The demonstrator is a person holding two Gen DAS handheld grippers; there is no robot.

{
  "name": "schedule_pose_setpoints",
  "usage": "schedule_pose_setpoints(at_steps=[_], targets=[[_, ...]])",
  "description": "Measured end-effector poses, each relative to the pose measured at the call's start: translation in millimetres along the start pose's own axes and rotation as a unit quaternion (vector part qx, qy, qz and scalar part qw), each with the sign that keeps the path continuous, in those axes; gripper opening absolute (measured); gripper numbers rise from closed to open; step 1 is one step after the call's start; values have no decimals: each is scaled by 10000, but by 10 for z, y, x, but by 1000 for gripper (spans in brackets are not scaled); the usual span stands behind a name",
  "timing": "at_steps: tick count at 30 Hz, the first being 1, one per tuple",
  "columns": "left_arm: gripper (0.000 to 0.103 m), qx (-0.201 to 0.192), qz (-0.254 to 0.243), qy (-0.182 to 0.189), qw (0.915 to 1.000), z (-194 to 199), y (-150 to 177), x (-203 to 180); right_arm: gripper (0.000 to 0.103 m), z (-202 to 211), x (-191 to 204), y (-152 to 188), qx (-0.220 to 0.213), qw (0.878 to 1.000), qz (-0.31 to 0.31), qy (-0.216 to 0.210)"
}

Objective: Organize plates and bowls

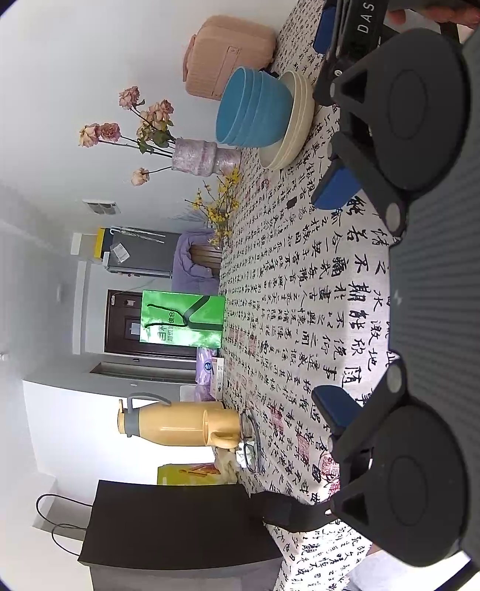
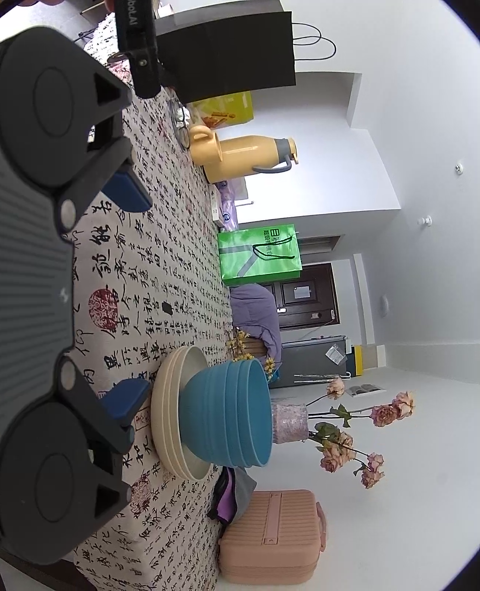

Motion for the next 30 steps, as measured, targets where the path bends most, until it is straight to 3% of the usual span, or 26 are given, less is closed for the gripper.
schedule_pose_setpoints(at_steps=[30], targets=[[103,-67,-10,-30,10000,24,-16,20,97,-10,0,23,61,10000,24,3]])
Point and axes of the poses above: each gripper's, at about its wrist camera, not at the fingertips, and z roughly against the way its jaws point, x to its left, y to its underside, the point moved 5 cm from there along -z, roughly the way its jaws point, and after that the axes turned 14 degrees about -y, right-handed, at the moved point
